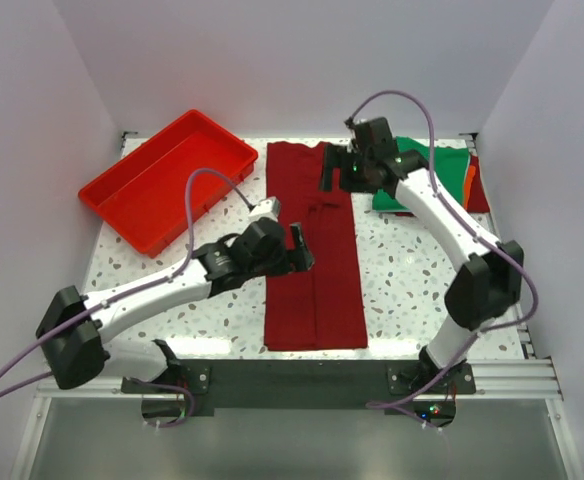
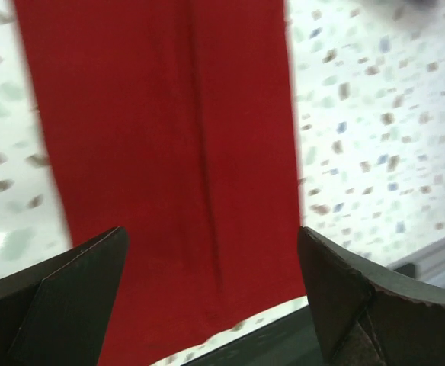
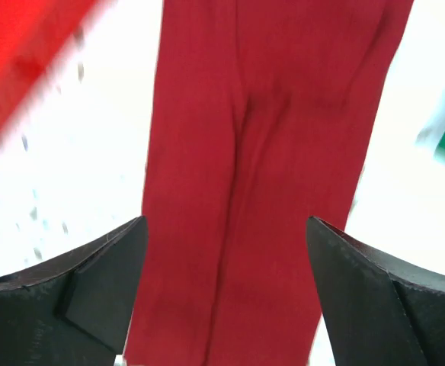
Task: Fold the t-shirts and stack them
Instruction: Fold the tshirt
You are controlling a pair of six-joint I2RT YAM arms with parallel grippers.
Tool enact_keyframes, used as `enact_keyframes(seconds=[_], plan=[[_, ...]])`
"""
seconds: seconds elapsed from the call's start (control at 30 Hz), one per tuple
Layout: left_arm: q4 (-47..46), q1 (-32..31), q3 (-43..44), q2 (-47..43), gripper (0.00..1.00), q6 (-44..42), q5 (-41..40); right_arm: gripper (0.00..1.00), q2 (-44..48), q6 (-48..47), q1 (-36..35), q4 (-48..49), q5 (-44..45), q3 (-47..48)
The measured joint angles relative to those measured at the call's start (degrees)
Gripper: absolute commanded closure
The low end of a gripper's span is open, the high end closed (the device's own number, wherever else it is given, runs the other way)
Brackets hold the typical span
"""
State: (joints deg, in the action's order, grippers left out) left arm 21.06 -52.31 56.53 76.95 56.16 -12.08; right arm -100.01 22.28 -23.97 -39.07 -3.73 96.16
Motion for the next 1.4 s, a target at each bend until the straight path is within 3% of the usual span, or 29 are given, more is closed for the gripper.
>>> enact_keyframes(seconds=[0.13,0.3,0.47,0.63,0.93,1.4], plan=[[2.54,0.0,-8.31,-6.82,0.03,-3.61,-2.75,0.16,10.34,1.33,-4.13,-2.19,1.18,-16.9],[5.22,0.0,-12.57,-8.63,0.04,-6.71,-2.95,0.19,20.96,4.87,-6.88,-5.57,1.53,-38.27],[6.47,0.0,-14.47,-8.7,0.06,-7.67,-2.4,0.28,33.88,8.7,-6.88,-9.7,1.33,-50.49],[6.27,0.0,-16.52,-8.57,0.08,-7.69,-1.31,0.36,40.17,12.48,-8.22,-9.77,-0.48,-57.0],[5.55,0.0,-21.94,-8.52,0.1,-7.19,1.2,0.38,40.24,16.22,-10.99,-9.6,-0.66,-61.83],[3.21,0.0,-26.84,-10.6,0.12,-6.01,4.02,0.52,37.55,18.93,-14.56,-5.14,-3.45,-66.23]])
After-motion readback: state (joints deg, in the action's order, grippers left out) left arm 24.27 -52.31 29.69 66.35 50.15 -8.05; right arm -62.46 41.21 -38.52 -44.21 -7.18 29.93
